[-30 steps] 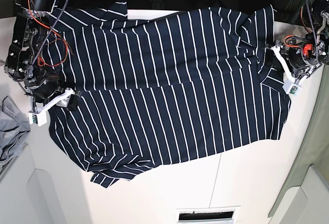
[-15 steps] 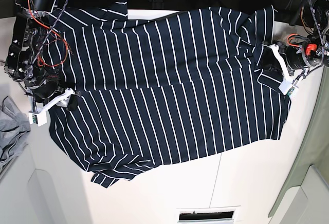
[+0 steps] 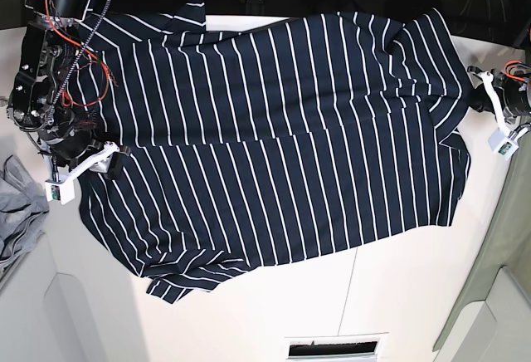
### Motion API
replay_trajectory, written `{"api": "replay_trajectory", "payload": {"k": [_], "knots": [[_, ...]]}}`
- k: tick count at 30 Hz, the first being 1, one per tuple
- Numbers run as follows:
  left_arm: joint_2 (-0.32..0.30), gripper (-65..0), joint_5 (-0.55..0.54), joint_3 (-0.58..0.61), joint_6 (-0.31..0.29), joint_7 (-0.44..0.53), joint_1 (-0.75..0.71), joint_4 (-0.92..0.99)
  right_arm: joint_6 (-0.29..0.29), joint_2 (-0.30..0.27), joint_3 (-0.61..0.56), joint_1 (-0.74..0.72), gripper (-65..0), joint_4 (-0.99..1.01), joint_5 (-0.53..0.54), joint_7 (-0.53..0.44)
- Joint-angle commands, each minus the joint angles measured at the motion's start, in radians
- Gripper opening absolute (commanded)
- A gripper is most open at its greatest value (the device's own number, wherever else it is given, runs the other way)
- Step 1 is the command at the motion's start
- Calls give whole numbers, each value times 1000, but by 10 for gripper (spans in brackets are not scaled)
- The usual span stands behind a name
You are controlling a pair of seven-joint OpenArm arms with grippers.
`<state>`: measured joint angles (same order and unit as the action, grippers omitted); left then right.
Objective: Layout the t-shirt on the table in an organized manner, then fold the t-shirt properly
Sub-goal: 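Pull the sleeve fabric outward with the left gripper to unfold it, then grasp the shirt's two side edges with left and right grippers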
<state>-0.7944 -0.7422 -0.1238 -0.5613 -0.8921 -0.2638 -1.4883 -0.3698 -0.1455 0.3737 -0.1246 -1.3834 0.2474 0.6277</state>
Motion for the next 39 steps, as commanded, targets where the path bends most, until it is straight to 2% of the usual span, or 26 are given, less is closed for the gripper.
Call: {"api": "replay_trajectory", "payload": {"k": [1,4,7,11,15,18,20,22,24,25,30,35,36,39], "knots": [[-30,-650,-5,-10,0,-3,-8,-14,4,-21,4,-16,-349,-13,5,-26],[-43,-650,-6,-10,-2,-19,-55,-14,8,-42,4,-16,-349,-13,6,-26],[-42,-650,-11,-10,-35,-23,-95,-14,8,-59,4,-16,-348,-13,9,-26],[-42,-648,-65,-33,-34,-30,-103,-14,7,-64,4,-16,-349,-13,54,-26],[-36,-548,-116,-177,-34,-25,-101,-15,6,-64,4,-16,-349,-13,93,-26],[-37,-546,-146,-309,-34,14,-101,-16,4,-64,4,-18,-351,-13,125,-26],[-37,-546,-187,-369,-37,48,-101,-16,-26,-59,3,-23,-395,-13,138,-29],[-36,-546,-251,-385,-74,76,-90,-16,-36,-46,2,-33,-503,-13,138,-31],[-21,-547,-286,-381,-95,78,-75,-16,-37,-36,-13,-39,-630,-13,138,-37],[-5,-547,-290,-376,-101,80,-61,-16,-37,-34,-24,-39,-650,-13,135,-43],[81,-555,-269,-299,-101,90,17,-16,-38,-34,-117,-41,-650,-13,84,-60],[147,-581,-124,-130,-100,140,91,-16,-38,-34,-232,-45,-650,26,-32,-109],[156,-581,-96,-101,-84,149,101,-16,-38,-34,-249,-50,-650,50,-50,-123],[165,-581,37,-34,34,181,116,-6,-39,-35,-290,-80,-650,148,-111,-180]]}}
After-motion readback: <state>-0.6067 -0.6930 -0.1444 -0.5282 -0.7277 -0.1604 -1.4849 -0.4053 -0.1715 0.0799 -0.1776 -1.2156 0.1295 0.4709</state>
